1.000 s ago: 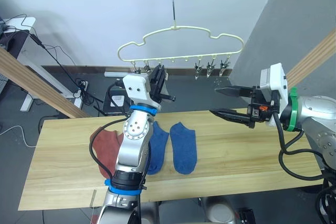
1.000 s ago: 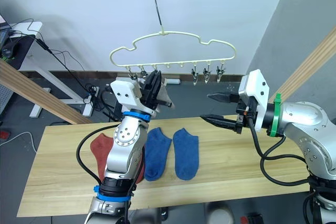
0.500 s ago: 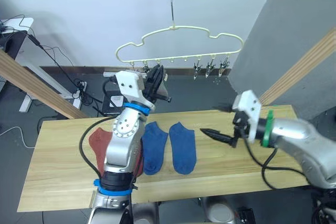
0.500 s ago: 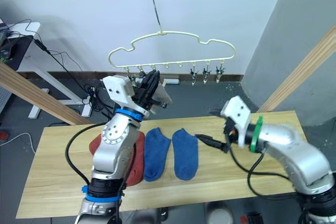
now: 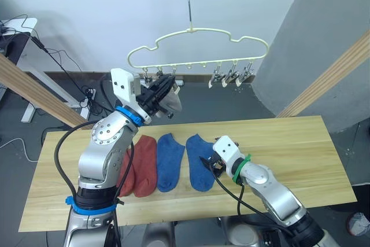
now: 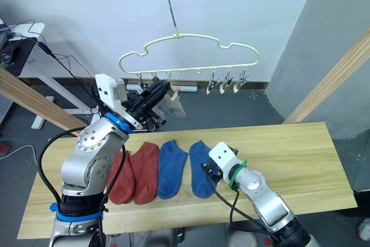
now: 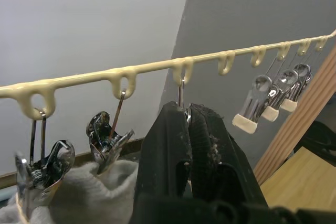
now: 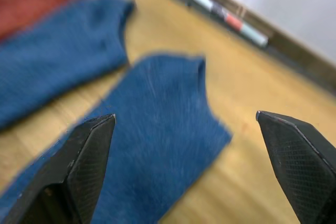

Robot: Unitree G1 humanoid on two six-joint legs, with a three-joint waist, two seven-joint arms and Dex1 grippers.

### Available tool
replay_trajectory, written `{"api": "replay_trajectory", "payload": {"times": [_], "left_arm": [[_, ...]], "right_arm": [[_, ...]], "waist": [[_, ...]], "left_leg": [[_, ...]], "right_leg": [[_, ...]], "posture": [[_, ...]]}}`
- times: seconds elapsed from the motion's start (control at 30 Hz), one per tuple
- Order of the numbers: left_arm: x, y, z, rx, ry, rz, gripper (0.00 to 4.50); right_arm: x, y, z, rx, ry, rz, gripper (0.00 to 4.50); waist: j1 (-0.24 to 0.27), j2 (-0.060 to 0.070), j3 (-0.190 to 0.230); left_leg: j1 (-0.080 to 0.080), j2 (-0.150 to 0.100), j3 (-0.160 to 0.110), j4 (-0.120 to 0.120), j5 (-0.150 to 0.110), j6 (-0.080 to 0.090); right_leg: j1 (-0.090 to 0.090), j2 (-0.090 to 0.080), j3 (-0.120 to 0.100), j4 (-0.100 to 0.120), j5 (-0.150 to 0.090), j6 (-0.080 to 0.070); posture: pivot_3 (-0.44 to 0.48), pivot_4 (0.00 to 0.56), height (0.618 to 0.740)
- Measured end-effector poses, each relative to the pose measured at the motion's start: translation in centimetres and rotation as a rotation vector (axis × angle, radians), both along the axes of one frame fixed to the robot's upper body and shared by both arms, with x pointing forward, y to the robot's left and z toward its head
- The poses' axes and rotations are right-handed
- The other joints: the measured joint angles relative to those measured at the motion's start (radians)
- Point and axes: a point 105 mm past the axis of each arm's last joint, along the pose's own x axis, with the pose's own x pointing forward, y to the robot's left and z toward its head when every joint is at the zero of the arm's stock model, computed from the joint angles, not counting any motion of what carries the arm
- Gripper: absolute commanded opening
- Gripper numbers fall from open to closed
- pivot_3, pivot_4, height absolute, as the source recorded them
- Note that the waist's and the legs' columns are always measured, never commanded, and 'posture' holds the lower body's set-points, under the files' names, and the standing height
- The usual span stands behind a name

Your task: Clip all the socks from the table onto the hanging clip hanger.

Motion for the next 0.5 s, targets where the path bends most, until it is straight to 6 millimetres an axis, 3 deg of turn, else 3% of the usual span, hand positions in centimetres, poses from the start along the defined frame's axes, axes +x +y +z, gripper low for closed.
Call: {"api": "replay_trajectory", "payload": {"times": [0.27,0.5], "left_arm": [[-0.4,-0.6,0.0,0.002,0.005,-0.019,0.00],[-0.4,-0.6,0.0,0.003,0.005,-0.019,0.00]], "right_arm": [[1.1,1.8,-2.3,0.052,0.069,-0.050,4.49],[1.6,1.6,-2.4,0.044,0.080,-0.082,2.11]], "waist": [[0.001,0.000,0.002],[0.001,0.000,0.002]], "left_leg": [[0.000,0.001,0.000,0.000,0.000,0.000],[0.001,0.002,0.000,0.000,0.000,0.000]], "right_leg": [[0.000,0.001,0.001,0.000,0.001,-0.001],[0.000,0.003,0.001,0.001,0.001,-0.002]], "posture": [[-0.182,0.342,0.740],[-0.180,0.340,0.740]]}}
